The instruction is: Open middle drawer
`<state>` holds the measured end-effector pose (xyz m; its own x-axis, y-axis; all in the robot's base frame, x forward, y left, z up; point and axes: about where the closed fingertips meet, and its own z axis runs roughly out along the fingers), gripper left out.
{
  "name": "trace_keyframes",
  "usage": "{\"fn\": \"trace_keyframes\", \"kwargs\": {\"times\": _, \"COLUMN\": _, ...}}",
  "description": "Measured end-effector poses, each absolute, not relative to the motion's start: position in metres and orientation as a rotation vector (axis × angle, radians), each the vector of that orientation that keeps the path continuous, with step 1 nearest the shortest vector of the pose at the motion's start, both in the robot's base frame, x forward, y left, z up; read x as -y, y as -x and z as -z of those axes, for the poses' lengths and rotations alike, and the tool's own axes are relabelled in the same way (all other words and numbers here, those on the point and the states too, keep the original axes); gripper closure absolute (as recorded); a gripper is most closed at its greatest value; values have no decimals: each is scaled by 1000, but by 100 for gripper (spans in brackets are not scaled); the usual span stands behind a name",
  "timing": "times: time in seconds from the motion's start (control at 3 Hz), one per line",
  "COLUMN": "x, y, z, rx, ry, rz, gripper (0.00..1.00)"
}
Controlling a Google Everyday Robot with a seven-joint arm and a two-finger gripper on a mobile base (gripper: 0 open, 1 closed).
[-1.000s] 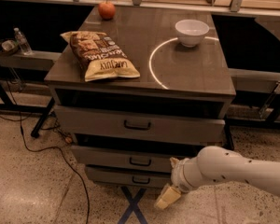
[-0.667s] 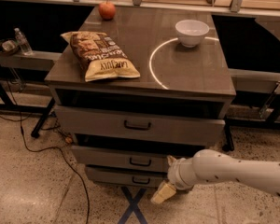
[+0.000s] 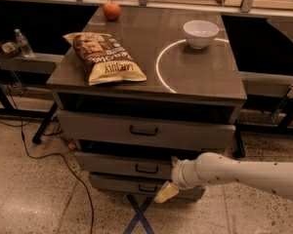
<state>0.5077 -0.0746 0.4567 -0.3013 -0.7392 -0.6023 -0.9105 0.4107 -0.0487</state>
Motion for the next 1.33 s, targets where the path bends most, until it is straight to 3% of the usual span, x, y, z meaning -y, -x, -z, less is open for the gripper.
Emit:
{"fn": "trace_keyframes", "kwargs": {"times": 0.33, "x": 72, "y": -528, "z": -456, "rx": -2097, "ry": 1391, "rz": -389, "gripper": 0}}
{"fn": "trace_keyframes", "kwargs": {"times": 0.67, "x": 70, "y": -540, "z": -445, "rx": -2101, "ry": 1396, "rz": -383, "gripper": 10}}
{"fn": "trace_keyframes", "kwargs": {"times": 1.0, "x": 74, "y": -538, "z": -434, "rx": -2118, "ry": 1406, "rz": -387, "gripper": 29}}
{"fn": "trace_keyframes", "kwargs": {"times": 1.33, "x": 94, "y": -515, "z": -438, "rx": -2145, "ry": 1405, "rz": -369, "gripper": 60}}
